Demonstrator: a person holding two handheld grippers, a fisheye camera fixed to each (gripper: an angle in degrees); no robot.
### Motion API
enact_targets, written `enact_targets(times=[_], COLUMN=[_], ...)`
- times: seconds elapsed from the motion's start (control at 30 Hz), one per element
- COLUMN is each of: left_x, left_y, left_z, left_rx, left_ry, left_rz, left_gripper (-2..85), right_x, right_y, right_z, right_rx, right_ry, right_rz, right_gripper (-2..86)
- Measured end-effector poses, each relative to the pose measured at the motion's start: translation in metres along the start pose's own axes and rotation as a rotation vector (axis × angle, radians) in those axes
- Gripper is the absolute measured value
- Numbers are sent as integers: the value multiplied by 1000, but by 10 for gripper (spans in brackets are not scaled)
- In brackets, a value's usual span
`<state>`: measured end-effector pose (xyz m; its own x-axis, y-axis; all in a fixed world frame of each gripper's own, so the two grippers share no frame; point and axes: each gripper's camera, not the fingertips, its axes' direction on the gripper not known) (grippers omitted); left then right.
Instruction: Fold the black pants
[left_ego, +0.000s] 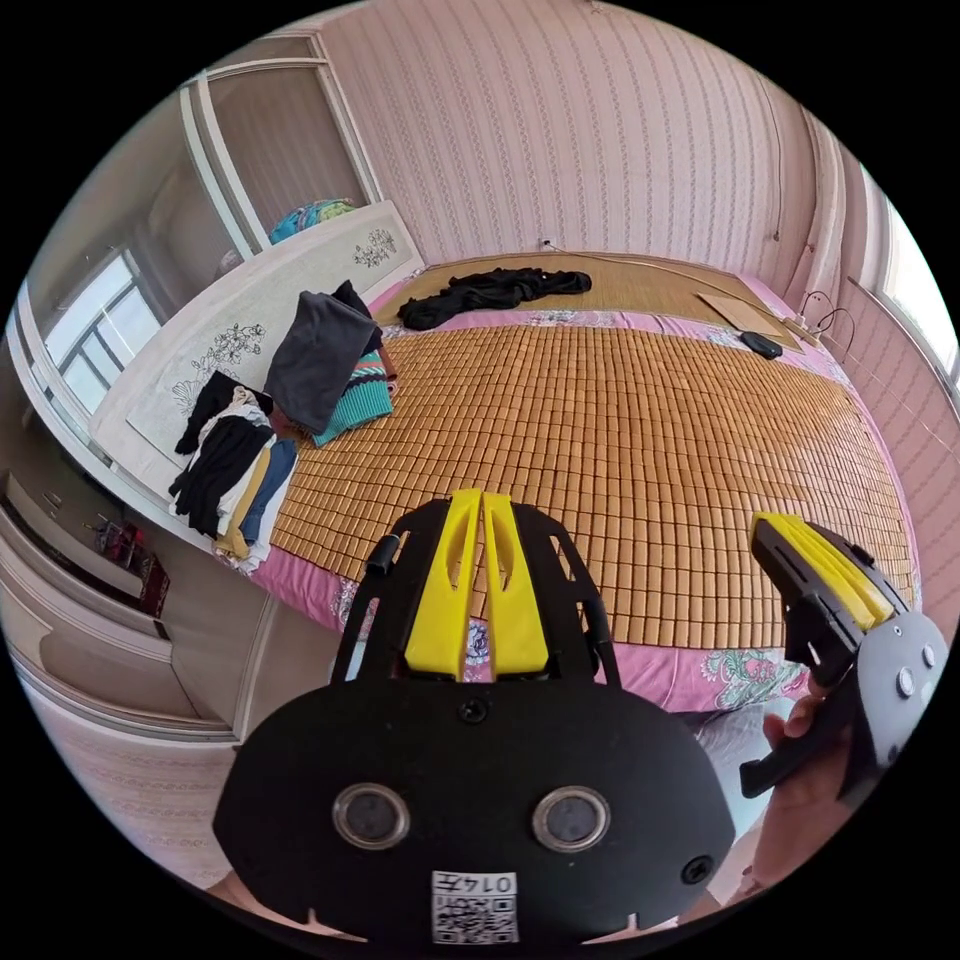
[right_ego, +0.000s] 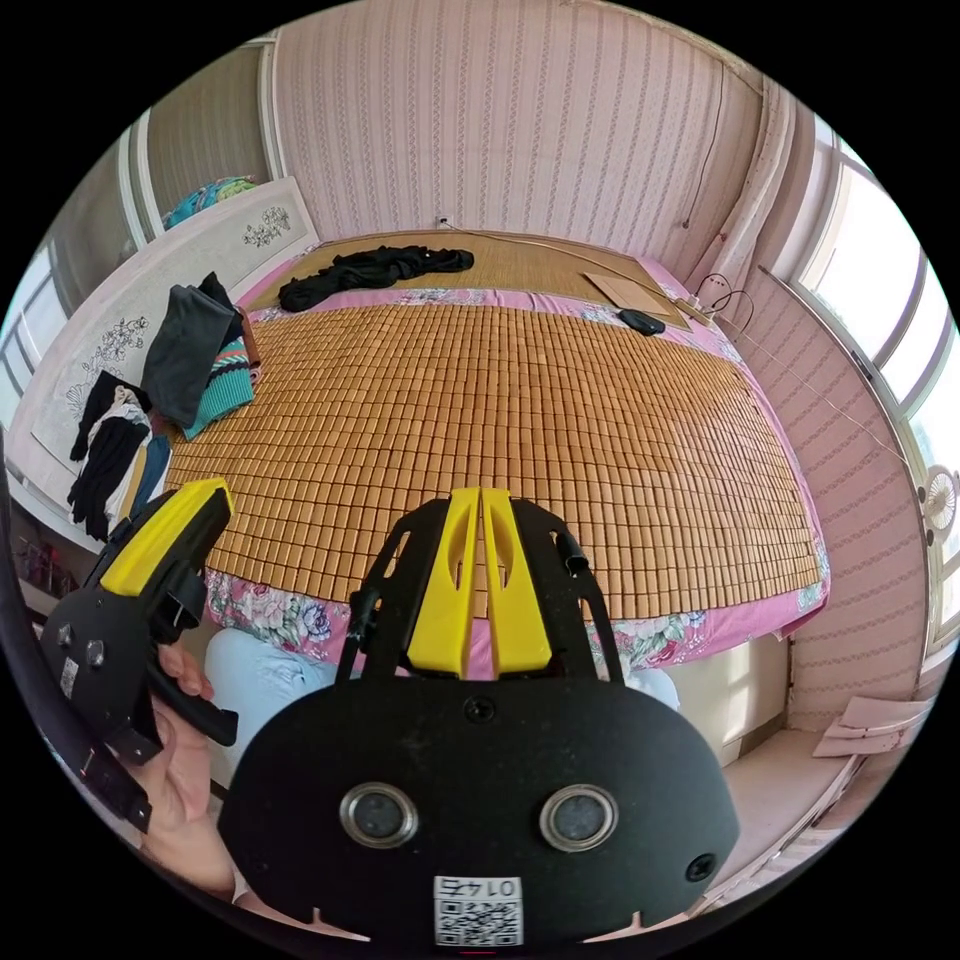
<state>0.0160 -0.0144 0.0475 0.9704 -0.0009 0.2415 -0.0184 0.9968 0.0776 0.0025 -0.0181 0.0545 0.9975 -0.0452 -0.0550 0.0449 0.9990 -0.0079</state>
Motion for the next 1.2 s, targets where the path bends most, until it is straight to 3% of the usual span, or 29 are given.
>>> enact_targets(times=[0.23, 0.43, 0.57, 0.77, 1.03, 1.2], left_x=[-12, -36, -54, -110, -200, -230], left_y=[13, 30, 46, 87, 157, 196], left_z=[4, 3, 3, -3, -36, -53], left_rx=[15, 80, 138, 322, 600, 722], left_ry=[115, 166, 224, 548, 287, 136], left_rz=[39, 54, 74, 199, 197, 202], left_gripper=[-8, -8, -8, -8, -9, -9], right_x=[7, 4, -3, -8, -12, -44], right_y=[6, 12, 29, 63, 86, 83], right_z=[0, -1, -2, -12, -35, -34], right_rx=[36, 86, 177, 352, 626, 640], right_ry=[-70, -1, -25, -208, -565, -602], right_rz=[-4, -20, -163, -463, -700, -854], right_gripper=[-10, -9, -9, -10, -7, -4])
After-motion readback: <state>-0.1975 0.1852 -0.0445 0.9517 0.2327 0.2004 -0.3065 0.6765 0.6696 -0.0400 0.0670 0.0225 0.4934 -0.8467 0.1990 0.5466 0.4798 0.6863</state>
